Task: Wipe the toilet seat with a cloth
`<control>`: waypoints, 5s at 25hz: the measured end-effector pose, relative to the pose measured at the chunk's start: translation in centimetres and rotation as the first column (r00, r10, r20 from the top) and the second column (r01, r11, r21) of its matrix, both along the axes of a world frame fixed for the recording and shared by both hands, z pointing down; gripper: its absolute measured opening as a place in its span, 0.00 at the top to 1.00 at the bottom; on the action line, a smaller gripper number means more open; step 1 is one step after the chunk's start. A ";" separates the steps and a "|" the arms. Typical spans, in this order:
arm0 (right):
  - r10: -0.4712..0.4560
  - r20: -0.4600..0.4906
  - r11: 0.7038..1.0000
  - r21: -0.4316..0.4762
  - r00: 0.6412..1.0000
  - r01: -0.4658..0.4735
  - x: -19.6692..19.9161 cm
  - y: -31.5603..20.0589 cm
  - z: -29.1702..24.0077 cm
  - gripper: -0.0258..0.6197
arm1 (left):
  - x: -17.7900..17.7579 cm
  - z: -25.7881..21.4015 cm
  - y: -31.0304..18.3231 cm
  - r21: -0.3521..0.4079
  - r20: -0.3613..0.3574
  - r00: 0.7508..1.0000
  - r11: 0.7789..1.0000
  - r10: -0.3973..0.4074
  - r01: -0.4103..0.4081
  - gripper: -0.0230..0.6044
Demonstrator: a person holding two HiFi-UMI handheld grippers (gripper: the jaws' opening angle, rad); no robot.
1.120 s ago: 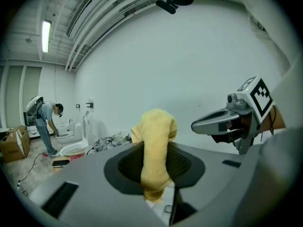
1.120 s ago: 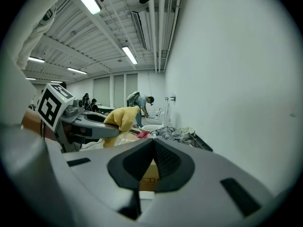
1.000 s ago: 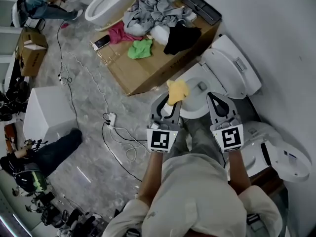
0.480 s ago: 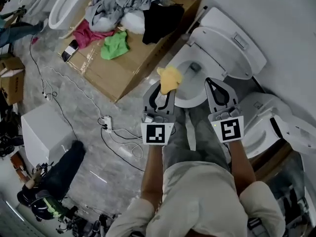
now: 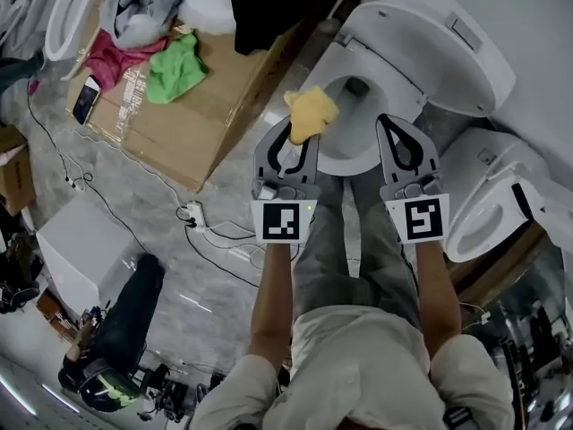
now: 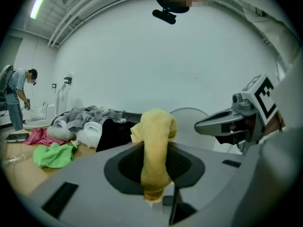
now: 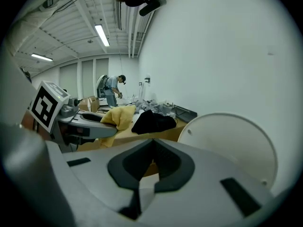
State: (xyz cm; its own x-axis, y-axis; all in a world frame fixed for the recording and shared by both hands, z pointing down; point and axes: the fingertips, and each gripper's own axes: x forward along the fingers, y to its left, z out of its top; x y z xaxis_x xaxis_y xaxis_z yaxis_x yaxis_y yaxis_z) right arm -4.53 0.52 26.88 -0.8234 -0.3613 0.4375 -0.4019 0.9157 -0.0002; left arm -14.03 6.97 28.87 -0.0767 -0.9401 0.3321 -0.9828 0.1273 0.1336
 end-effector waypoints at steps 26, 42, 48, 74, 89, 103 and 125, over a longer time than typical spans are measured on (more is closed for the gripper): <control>0.050 -0.126 0.991 -0.115 0.991 -0.065 3.8 -1.6 17.3 0.95 | 3.2 16.8 -5.4 -0.131 -0.014 0.982 0.973 0.189 -0.189 0.78; 0.038 -0.186 0.987 -0.146 0.982 -0.066 3.1 -2.9 24.8 0.95 | 3.3 25.2 -8.7 -0.253 -0.031 0.964 0.931 0.266 -0.265 0.78; -0.013 -0.225 0.989 -0.147 0.974 -0.021 2.3 -3.3 26.3 0.95 | 3.0 28.1 -9.7 -0.303 -0.039 0.954 0.907 0.296 -0.294 0.78; -0.009 -0.226 0.986 -0.166 0.974 -0.029 3.0 -0.9 27.0 0.95 | 3.6 35.6 -9.4 -0.490 -0.046 0.926 0.799 0.376 -0.349 0.78; -0.062 -0.229 0.985 -0.170 0.972 0.022 2.8 1.3 26.6 0.95 | 2.7 36.0 -5.5 -0.502 -0.051 0.947 0.811 0.318 -0.300 0.78; -0.105 -0.236 0.981 -0.186 0.966 0.061 3.1 3.9 26.6 0.95 | 2.1 36.2 -1.2 -0.520 -0.059 0.963 0.816 0.261 -0.253 0.78; -0.171 -0.249 0.966 -0.233 0.953 0.112 4.3 8.1 27.1 0.95 | 3.7 36.5 5.7 -0.551 -0.077 0.974 0.805 0.215 -0.221 0.78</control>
